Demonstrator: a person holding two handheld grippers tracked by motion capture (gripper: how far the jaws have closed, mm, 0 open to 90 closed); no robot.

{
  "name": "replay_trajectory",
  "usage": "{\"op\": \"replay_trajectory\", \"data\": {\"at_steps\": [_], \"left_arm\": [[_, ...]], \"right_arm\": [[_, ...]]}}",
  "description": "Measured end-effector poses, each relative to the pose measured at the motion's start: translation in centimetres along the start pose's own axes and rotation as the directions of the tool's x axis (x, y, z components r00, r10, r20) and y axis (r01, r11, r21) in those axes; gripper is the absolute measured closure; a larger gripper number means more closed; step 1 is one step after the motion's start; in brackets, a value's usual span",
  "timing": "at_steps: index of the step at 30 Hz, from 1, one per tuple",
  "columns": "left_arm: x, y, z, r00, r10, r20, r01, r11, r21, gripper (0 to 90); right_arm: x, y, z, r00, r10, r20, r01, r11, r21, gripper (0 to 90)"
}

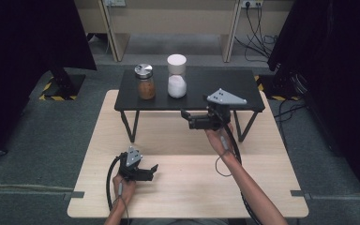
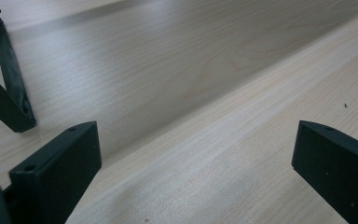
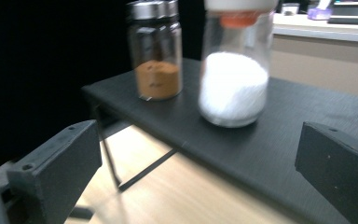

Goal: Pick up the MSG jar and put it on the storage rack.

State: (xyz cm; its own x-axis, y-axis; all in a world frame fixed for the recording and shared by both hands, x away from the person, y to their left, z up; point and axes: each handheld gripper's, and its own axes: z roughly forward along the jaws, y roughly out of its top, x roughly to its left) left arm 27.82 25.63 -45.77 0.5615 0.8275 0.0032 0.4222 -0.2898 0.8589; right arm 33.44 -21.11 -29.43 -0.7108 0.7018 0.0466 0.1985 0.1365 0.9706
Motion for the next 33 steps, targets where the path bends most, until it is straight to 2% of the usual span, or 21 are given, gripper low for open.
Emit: {"op": "replay_trajectory", "data": {"at_steps": [3,8,11,18,25,31,33], "left_arm": [[0.0,0.0,0.0,1.0,0.001,-0.001,-0.001,1.0,0.0,0.5],[0.0,0.0,0.0,1.0,0.0,-0.001,0.0,1.0,0.0,0.4],[0.0,0.0,0.0,1.0,-0.001,-0.001,0.001,1.0,0.0,0.4],[0.1,0.0,0.0,1.0,-0.001,0.0,0.001,1.0,0.0,0.4],[0.1,0.0,0.0,1.0,-0.002,0.0,0.002,1.0,0.0,0.4],[0.1,0.0,0.0,1.0,-0.001,0.0,0.001,1.0,0.0,0.4],[0.1,0.0,0.0,1.0,-0.002,0.0,0.002,1.0,0.0,0.4]], "right_arm": [[0.0,-1.5,-1.0,0.9994,0.002,-0.033,-0.002,1.0,0.006,0.5],[0.1,-4.8,-1.8,0.9985,-0.001,-0.055,0.003,0.999,0.032,0.4],[-0.5,-6.9,-1.9,0.997,0.031,-0.071,-0.027,0.998,0.055,0.4],[-1.1,-11.1,-1.6,0.9944,0.086,-0.061,-0.081,0.992,0.094,0.4],[-1.4,-13.6,-1.1,0.9921,0.115,-0.05,-0.108,0.986,0.126,0.4],[-1.6,-15.1,-0.8,0.9906,0.129,-0.046,-0.121,0.982,0.143,0.4],[-1.6,-15.2,-0.6,0.9916,0.121,-0.045,-0.113,0.981,0.16,0.5]]}}
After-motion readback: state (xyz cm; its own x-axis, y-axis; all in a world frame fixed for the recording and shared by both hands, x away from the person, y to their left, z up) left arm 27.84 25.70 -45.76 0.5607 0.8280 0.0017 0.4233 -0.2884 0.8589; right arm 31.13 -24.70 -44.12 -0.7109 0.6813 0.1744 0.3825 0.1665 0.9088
